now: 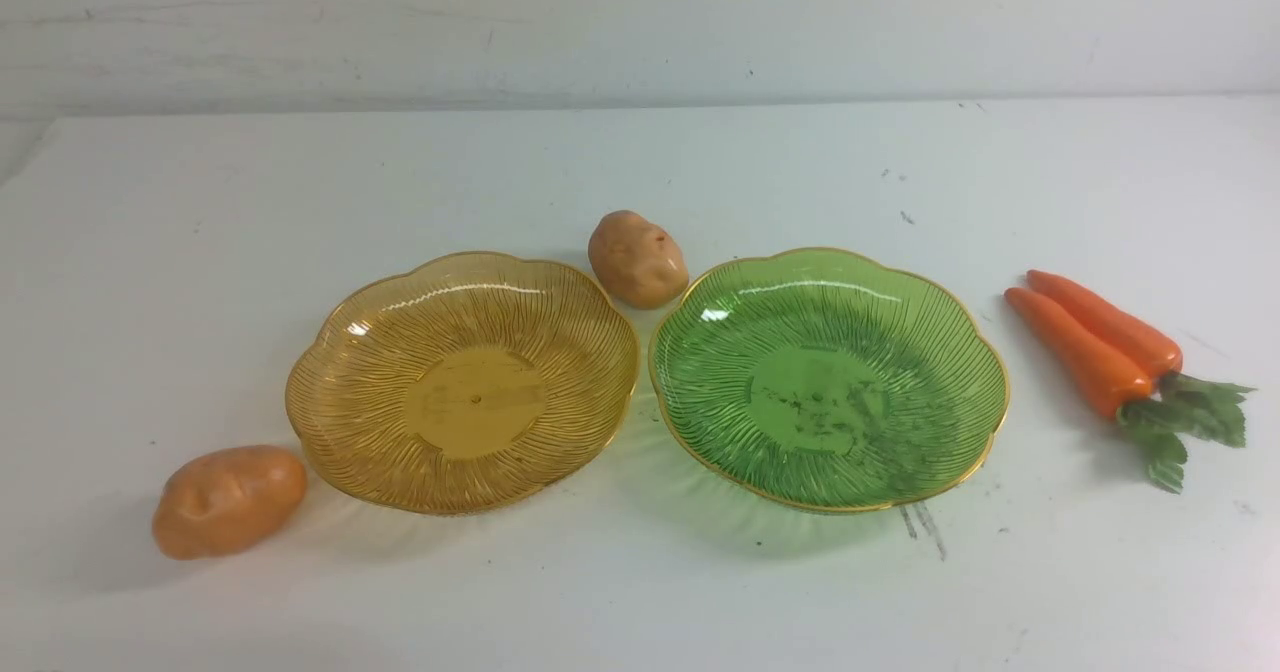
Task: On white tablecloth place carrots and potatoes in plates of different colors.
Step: 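Put the potatoes from the left side into the left plate with the left gripper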
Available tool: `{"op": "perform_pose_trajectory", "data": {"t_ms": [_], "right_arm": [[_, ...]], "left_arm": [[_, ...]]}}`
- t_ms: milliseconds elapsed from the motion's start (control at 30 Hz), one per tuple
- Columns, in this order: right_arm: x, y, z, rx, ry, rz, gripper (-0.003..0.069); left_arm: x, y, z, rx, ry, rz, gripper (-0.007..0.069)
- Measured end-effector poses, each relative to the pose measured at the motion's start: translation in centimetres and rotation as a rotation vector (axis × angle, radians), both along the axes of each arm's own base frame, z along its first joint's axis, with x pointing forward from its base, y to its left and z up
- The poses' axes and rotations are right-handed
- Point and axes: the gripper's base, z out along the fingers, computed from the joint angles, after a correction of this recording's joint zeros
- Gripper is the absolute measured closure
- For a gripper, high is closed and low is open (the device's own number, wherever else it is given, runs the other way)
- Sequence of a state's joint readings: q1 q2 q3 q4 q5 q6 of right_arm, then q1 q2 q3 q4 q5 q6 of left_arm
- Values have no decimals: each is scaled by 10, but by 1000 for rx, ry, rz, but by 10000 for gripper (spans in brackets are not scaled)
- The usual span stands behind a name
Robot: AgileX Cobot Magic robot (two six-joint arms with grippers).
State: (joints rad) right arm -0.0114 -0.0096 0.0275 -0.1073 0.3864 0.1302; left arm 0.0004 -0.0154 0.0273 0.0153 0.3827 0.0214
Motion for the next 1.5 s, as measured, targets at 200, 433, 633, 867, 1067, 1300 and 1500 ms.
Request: {"op": "perform_pose_trajectory", "data": {"t_ms": [200,433,633,867,1067,1300,1500], "right_arm": [[0,0,0,0,0,0,674],[0,0,0,0,0,0,674],[0,-1,0,-28,0,-2,674],[1,1,4,61,-52,-1,674],[2,2,28,681,-336,-15,674],[1,0,32,821,-383,-28,674],[-10,16,73,729,-186,136,674]], "left_arm": [[2,-3,6,-158,-65,12,628],[3,-8,16,-608,-156,47,628],[4,-6,24,-738,-237,63,628],[3,4,45,-825,-461,99,628],[-17,-5,141,-672,-550,-38,628],[45,-25,164,-352,316,-135,628],[116,-18,138,-132,710,-162,628]]}}
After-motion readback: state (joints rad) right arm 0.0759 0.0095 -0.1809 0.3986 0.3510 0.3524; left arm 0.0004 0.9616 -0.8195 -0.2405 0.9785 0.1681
